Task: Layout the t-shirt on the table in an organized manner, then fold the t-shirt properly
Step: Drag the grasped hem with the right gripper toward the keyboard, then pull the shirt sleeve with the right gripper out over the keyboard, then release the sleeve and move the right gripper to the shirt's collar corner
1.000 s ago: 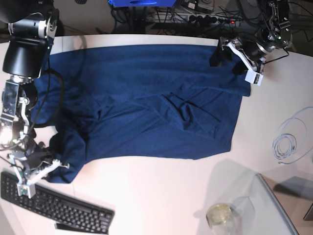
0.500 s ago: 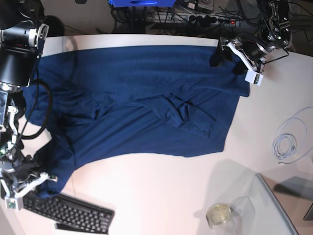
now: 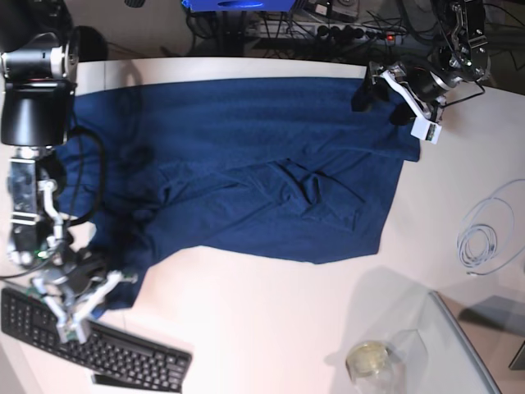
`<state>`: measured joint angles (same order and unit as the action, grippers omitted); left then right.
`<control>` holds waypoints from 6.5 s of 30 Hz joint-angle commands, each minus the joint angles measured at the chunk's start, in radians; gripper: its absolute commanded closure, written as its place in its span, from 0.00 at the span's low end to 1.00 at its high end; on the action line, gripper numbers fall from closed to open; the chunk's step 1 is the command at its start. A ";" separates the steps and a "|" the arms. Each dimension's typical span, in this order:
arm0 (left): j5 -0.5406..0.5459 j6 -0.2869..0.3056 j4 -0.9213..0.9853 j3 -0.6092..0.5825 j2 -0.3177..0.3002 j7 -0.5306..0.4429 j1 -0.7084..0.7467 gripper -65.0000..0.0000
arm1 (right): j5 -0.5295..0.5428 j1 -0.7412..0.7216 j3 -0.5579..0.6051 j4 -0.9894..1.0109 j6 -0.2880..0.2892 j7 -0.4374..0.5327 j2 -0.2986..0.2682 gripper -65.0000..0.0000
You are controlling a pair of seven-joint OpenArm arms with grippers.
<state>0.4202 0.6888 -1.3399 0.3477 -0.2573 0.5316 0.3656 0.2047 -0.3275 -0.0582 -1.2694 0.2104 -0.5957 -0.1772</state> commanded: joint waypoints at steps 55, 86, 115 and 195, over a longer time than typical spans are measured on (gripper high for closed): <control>-0.017 -0.008 -0.006 0.001 -0.007 0.032 0.017 0.14 | 0.003 -0.055 -0.032 0.480 -0.194 0.267 0.038 1.00; -0.017 -0.008 -0.003 0.001 -0.012 0.032 0.017 0.14 | 0.003 -0.014 -0.024 -0.115 -0.194 0.190 -0.034 0.99; -0.016 -0.008 -0.174 0.001 -0.014 0.043 0.063 0.14 | 0.003 -0.560 0.034 0.340 -0.073 0.423 -0.193 0.99; -0.024 -0.010 -0.095 0.089 0.072 0.063 0.019 0.14 | 0.003 0.069 -0.202 0.521 -0.095 0.265 -0.173 1.00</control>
<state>0.3897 0.6743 -1.4189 0.4347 -0.1745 0.6025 0.3820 0.2123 -0.2420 -0.2554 -0.7391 0.1307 -0.3420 -0.3317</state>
